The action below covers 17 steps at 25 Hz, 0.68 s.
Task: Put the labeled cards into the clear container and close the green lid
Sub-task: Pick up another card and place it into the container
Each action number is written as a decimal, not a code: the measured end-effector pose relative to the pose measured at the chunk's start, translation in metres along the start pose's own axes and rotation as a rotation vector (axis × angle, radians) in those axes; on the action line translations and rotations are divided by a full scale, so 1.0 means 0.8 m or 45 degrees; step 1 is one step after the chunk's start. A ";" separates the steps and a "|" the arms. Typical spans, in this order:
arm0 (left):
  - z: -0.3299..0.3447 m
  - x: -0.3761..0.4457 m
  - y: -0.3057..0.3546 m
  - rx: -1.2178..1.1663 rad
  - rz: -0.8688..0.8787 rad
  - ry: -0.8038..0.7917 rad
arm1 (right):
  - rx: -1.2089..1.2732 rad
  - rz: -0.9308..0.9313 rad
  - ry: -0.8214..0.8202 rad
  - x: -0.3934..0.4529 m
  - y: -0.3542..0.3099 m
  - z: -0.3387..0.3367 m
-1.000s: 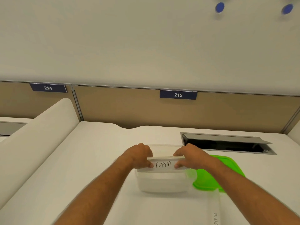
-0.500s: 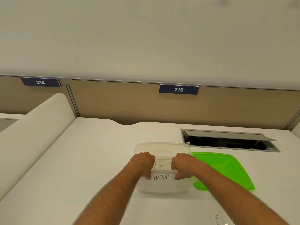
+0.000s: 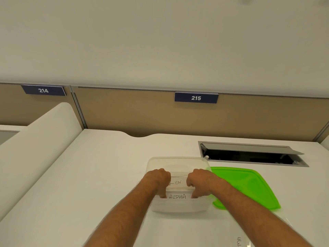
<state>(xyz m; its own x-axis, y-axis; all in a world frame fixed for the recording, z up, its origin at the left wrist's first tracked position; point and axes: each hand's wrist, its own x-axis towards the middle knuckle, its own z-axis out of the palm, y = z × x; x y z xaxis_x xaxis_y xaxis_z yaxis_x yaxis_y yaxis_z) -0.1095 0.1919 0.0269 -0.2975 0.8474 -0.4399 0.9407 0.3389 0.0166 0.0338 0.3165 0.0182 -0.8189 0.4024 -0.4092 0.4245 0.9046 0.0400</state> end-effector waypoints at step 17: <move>0.047 -0.091 -0.020 -0.019 0.004 0.857 | 0.095 0.350 0.972 -0.070 -0.064 0.028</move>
<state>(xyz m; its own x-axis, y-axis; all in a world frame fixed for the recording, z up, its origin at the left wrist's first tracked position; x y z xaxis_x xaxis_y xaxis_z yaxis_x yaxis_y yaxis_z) -0.0966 0.1093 0.0254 -0.3359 0.9168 0.2158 0.9409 0.3373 0.0313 0.0665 0.2442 0.0185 -0.7080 0.6180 0.3418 0.6511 0.7586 -0.0230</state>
